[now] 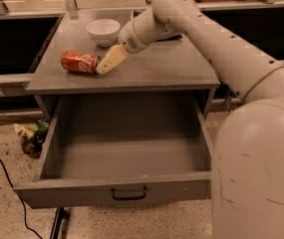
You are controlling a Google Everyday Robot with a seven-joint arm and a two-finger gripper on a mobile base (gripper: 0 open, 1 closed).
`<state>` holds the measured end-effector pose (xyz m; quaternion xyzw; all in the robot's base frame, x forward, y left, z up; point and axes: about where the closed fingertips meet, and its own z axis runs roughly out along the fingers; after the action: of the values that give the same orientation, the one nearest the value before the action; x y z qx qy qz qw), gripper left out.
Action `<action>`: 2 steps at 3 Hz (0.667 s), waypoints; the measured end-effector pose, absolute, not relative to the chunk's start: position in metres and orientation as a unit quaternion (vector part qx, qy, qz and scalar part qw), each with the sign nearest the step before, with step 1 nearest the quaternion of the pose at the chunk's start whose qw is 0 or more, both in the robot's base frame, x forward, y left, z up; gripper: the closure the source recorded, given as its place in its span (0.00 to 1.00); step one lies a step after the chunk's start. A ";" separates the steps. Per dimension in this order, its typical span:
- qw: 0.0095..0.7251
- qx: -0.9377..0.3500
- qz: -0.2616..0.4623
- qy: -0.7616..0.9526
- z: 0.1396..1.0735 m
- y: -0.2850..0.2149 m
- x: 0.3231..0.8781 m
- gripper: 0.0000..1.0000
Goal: Place coke can into top drawer
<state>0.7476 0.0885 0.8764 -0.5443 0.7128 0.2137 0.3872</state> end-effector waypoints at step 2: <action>0.391 -0.537 0.256 0.702 0.849 0.150 0.752 0.00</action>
Offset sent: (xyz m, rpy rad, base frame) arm 0.0079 0.0920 -0.0334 0.1279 0.0368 0.0437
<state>0.7524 0.1504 0.8489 -0.5368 0.7024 0.2556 0.3913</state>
